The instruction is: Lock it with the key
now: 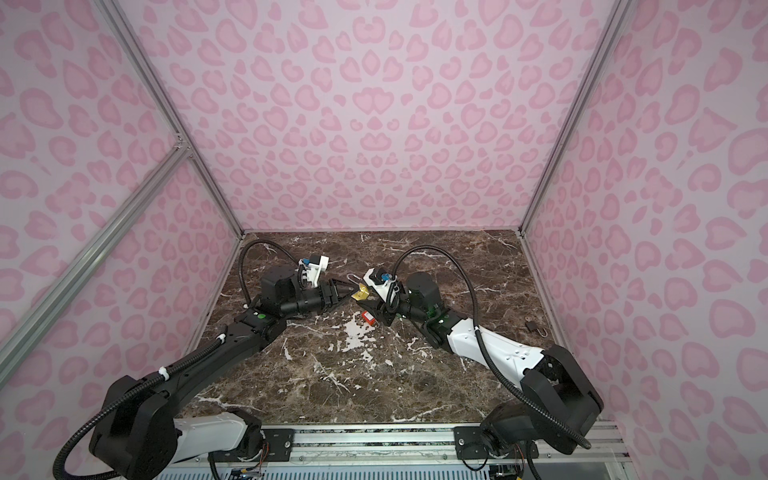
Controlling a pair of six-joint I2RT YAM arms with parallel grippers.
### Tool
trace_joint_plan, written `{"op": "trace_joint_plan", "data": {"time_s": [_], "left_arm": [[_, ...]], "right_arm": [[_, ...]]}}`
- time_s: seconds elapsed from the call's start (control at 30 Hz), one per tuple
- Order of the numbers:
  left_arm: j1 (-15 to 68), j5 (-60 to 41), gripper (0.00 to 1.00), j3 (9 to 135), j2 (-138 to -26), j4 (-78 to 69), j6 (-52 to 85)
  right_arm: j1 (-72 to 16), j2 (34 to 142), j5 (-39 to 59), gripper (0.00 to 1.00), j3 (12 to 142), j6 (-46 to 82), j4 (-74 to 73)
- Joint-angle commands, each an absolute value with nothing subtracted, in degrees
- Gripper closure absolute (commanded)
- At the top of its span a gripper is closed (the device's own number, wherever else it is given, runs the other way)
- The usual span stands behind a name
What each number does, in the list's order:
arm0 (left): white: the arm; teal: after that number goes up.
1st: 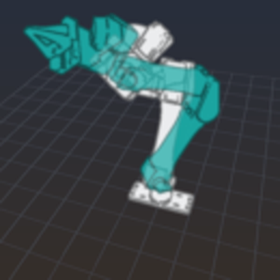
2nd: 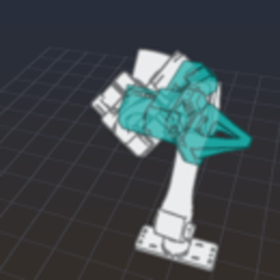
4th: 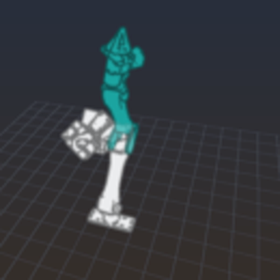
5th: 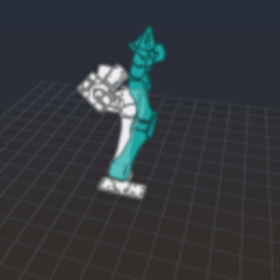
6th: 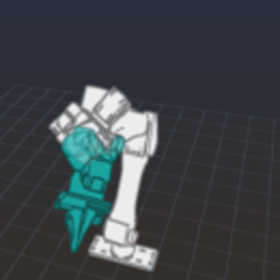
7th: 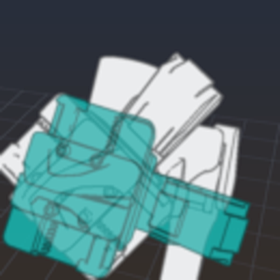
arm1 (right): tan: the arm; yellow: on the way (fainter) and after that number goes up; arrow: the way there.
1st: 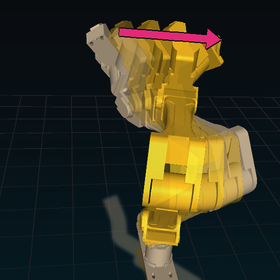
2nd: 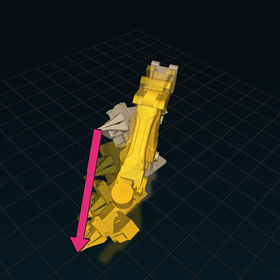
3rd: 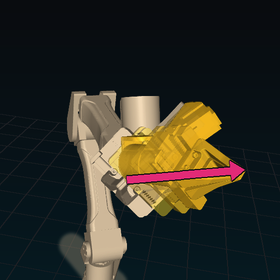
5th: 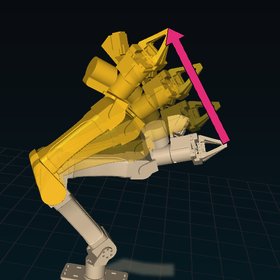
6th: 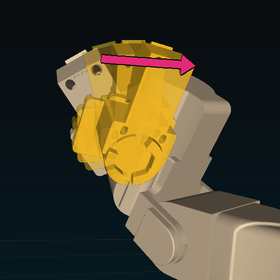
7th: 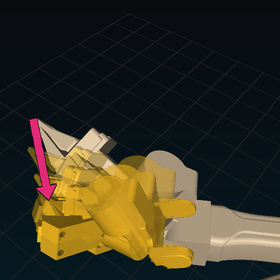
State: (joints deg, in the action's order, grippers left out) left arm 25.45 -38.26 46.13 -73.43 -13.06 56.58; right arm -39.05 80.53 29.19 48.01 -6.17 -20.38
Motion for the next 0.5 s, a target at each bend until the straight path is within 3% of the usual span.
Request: {"op": "trace_joint_plan", "data": {"time_s": [0.0, 0.37, 0.43, 0.47], "left_arm": [[25.75, -39.99, 0.58, 47.49, -73.96, -17.05, 56.98], [25.86, -39.56, 0.85, 47.96, -74.62, -17.62, 57.32], [25.89, -39.55, 0.90, 48.17, -74.62, -18.06, 57.55], [25.91, -39.40, 0.92, 48.39, -74.56, -18.23, 57.74]], "right_arm": [[-39.12, 80.67, 31.28, 0.54, 48.57, -5.95, -21.80], [-39.11, 79.91, 32.17, 0.54, 49.13, -5.84, -21.28], [-39.12, 79.39, 32.01, 0.46, 49.12, -5.93, -20.79], [-39.13, 78.86, 31.53, 0.33, 48.97, -5.96, -20.60]]}}
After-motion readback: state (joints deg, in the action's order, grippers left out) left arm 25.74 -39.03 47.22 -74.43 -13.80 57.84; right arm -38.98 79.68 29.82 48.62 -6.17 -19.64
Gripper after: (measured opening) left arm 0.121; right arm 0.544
